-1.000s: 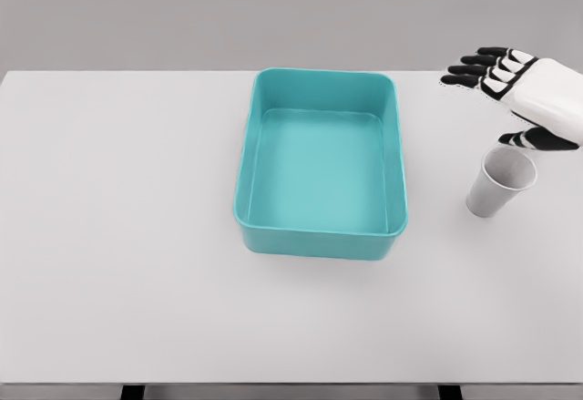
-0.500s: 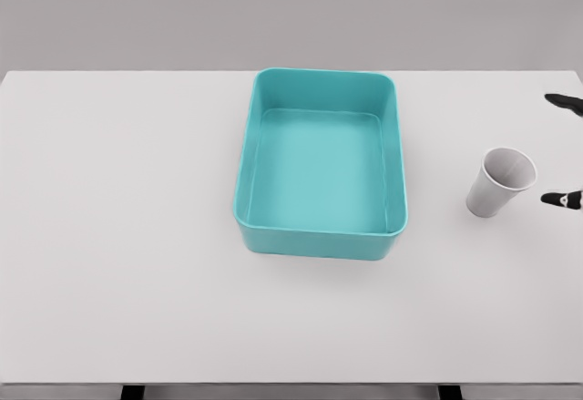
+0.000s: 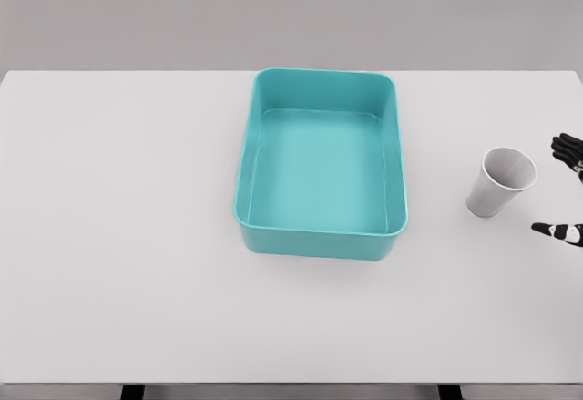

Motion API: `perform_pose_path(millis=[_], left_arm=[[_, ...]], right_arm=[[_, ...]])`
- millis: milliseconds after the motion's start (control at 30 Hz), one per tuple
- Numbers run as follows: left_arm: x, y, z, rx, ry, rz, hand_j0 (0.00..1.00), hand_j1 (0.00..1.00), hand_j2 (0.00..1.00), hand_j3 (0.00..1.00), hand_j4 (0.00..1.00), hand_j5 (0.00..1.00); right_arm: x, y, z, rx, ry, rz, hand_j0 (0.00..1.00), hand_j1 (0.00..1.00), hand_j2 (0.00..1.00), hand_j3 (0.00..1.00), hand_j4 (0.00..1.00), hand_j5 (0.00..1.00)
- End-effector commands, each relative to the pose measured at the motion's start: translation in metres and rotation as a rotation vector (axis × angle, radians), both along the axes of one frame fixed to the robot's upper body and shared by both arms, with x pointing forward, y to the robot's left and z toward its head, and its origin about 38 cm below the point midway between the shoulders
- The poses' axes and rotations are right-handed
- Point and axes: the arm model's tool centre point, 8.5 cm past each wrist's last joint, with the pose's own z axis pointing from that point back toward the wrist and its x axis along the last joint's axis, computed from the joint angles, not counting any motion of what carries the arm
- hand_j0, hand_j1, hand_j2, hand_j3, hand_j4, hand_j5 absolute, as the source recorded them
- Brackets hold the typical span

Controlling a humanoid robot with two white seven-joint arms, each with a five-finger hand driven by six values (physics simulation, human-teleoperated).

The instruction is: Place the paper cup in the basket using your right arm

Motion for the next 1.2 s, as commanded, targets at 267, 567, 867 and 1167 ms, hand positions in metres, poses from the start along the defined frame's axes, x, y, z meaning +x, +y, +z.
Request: perform_pose_path(millis=[267,567,867,1167], left_arm=[[0.0,0.0,0.0,0.0,0.0,0.0,1.0,1.0,1.0,1.0,1.0,1.0],[0.0,0.0,0.0,0.0,0.0,0.0,1.0,1.0,1.0,1.0,1.0,1.0],[0.0,0.0,0.0,0.0,0.0,0.0,1.0,1.0,1.0,1.0,1.0,1.0],[0.0,0.0,0.0,0.0,0.0,0.0,1.0,1.0,1.0,1.0,1.0,1.0]], right_arm=[[0.035,0.028,-0.037,0.204,0.109,0.009,1.0,1.0,1.0,1.0,1.0,1.0],[0.036,0.029,-0.041,0.21,0.155,0.008,1.0,1.0,1.0,1.0,1.0,1.0],[0.038,0.021,-0.041,0.218,0.208,-0.013,1.0,1.0,1.0,1.0,1.0,1.0],[0.042,0.021,-0.045,0.241,0.272,-0.024,1.0,1.0,1.0,1.0,1.0,1.0]])
